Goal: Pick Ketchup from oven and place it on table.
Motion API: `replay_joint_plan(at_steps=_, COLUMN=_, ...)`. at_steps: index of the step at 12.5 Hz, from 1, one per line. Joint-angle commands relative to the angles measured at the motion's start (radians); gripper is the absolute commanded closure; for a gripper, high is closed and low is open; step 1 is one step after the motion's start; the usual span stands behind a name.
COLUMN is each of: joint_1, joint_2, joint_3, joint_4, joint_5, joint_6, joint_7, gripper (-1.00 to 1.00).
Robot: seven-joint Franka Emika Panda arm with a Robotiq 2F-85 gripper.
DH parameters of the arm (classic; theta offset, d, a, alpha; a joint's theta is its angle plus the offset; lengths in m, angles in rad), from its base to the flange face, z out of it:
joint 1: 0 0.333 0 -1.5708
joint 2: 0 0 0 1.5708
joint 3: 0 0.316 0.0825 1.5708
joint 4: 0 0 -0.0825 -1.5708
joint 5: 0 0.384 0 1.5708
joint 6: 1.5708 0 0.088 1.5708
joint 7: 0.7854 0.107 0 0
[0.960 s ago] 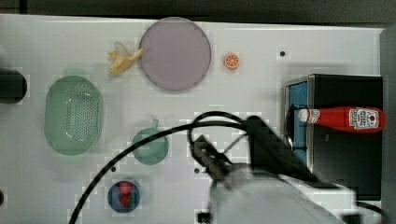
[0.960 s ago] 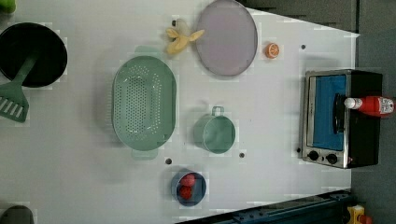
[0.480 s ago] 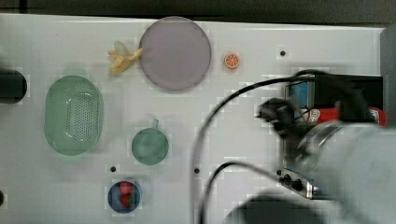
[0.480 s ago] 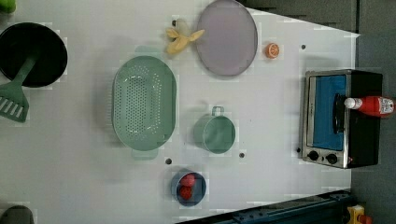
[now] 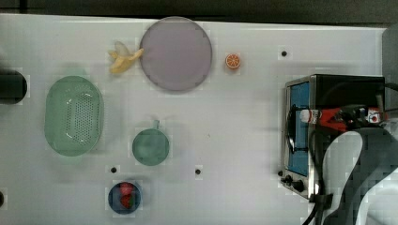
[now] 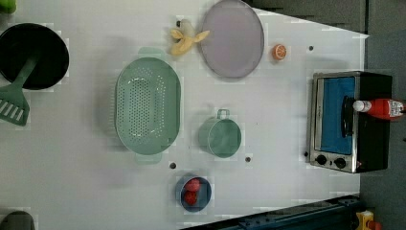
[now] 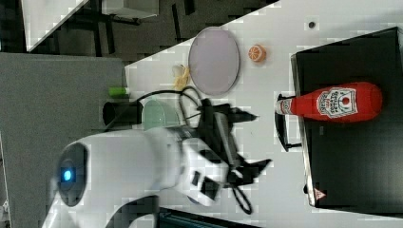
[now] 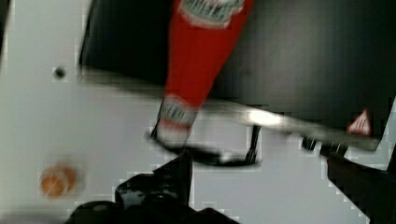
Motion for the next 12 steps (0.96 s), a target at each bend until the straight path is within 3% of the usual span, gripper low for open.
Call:
replay_joint_plan(at_steps=1, joint_1=0.033, joint_2=0.037, joint_3=-0.039, joint_4=0.061, joint_5=-0.011, joint_6=0.093, joint_7=0.038, gripper=-1.00)
replay_joint_plan(at_steps=4, joint_1=0.025, joint_2=0.154, joint_3=-0.094, joint_4=0.108, joint_5=0.025, joint_6=0.154, joint_7=0.038, gripper=-1.00)
replay_joint_plan(at_steps=9, joint_1=-0.012, joint_2=0.316, joint_3=-0.122, joint_4=0.139, joint_5=0.238, joint_6=0.224, joint_7=0.038, gripper=-1.00)
replay_joint_plan(at_steps=12, joint_1=-0.027, joint_2=0.376, joint_3=-0.123, joint_4=0.139, joint_5=0.249, joint_6=0.260, joint_7=0.038, gripper=-1.00)
